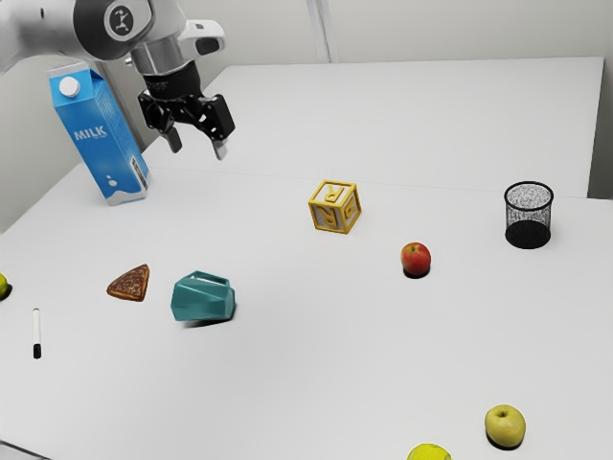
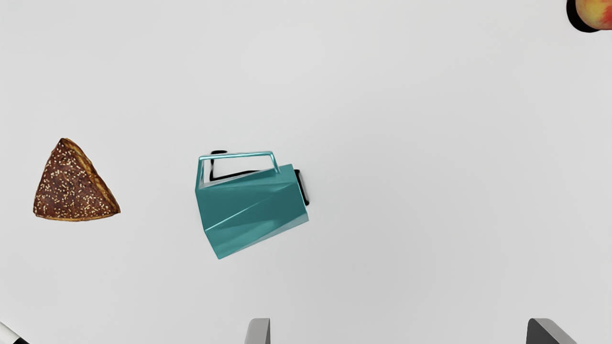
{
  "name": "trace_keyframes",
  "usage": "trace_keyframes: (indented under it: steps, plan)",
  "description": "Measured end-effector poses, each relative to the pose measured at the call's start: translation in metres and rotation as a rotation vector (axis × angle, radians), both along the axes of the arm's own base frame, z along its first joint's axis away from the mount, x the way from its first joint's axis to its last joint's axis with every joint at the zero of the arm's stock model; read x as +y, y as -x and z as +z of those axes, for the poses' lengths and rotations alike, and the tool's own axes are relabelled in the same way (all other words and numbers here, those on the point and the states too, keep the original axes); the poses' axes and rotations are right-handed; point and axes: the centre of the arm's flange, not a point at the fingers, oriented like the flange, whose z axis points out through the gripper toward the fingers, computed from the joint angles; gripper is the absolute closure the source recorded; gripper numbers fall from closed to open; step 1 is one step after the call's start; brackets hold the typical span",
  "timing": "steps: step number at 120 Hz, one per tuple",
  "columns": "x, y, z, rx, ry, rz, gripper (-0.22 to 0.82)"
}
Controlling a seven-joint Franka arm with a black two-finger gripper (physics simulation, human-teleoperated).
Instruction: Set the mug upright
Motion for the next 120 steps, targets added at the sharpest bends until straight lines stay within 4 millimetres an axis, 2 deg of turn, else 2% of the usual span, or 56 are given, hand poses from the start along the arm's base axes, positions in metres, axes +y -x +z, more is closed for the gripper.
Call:
trace_keyframes:
  steps: [19, 40, 75, 95, 112, 120]
  plan:
    - [0.000, 0.003, -0.002, 0.004, -0.002, 0.000, 0.02]
    - [0.010, 0.019, -0.004, 0.015, -0.009, 0.020, 0.02]
    - [0.081, 0.019, -0.014, 0.051, 0.054, 0.151, 0.02]
    - [0.129, 0.015, -0.044, 0.102, 0.137, 0.226, 0.02]
    - [0.153, 0.019, -0.067, 0.132, 0.189, 0.254, 0.02]
    - [0.160, 0.022, -0.084, 0.154, 0.209, 0.260, 0.02]
